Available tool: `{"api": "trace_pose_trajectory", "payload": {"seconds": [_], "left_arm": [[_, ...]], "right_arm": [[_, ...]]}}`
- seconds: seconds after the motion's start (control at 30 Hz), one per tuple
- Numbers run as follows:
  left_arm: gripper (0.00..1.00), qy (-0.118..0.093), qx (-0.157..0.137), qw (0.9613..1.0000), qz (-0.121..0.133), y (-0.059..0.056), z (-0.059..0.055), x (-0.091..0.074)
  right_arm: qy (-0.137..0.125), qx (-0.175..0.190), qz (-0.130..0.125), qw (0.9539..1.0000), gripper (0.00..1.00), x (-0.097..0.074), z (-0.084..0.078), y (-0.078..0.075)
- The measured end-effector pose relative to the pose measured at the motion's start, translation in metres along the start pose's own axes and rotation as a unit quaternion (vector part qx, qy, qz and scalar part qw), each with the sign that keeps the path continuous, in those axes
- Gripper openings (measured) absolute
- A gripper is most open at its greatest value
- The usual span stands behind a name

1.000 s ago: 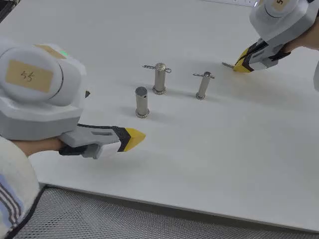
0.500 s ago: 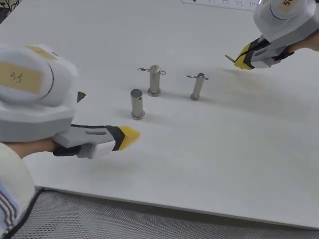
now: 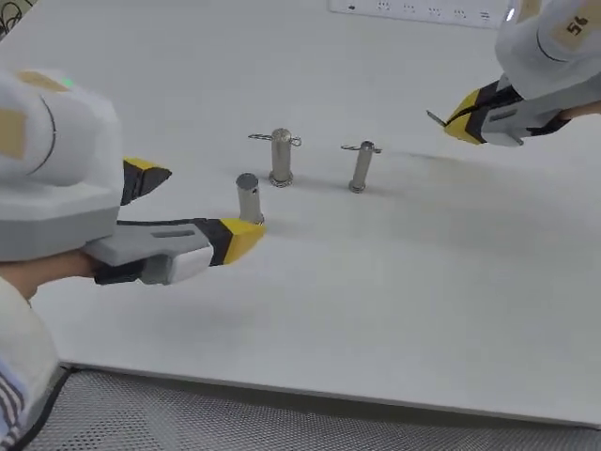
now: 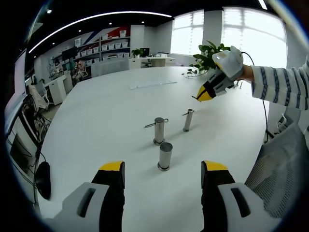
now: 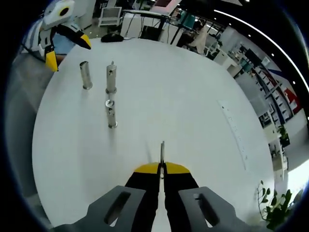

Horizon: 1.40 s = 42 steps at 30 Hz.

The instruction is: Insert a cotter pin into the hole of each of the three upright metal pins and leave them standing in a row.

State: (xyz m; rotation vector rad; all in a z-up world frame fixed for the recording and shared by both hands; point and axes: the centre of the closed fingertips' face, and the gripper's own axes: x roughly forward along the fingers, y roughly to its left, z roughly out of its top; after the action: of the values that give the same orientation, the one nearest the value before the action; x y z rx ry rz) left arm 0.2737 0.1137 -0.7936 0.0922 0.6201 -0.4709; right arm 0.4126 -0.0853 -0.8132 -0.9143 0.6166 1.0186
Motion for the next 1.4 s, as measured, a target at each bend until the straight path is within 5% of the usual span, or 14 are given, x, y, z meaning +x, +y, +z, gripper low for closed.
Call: {"api": "trace_pose_trajectory", "payload": {"seconds": [0.83, 1.2, 1.4], "left_arm": [[0.5, -0.005, 0.016, 0.9984, -0.055, -0.026, 0.023, 0.018], [0.46, -0.02, -0.028, 0.9952, -0.092, -0.045, 0.039, 0.029], [0.42, -0.024, -0.063, 0.99, -0.124, -0.06, 0.045, 0.038]], "right_arm": [[-0.022, -0.021, 0.01, 0.9995, 0.02, -0.026, 0.017, 0.042], [-0.044, -0.031, 0.013, 0.9984, 0.02, -0.042, 0.038, 0.072], [-0.053, -0.032, 0.015, 0.998, 0.02, -0.044, 0.043, 0.083]]}}
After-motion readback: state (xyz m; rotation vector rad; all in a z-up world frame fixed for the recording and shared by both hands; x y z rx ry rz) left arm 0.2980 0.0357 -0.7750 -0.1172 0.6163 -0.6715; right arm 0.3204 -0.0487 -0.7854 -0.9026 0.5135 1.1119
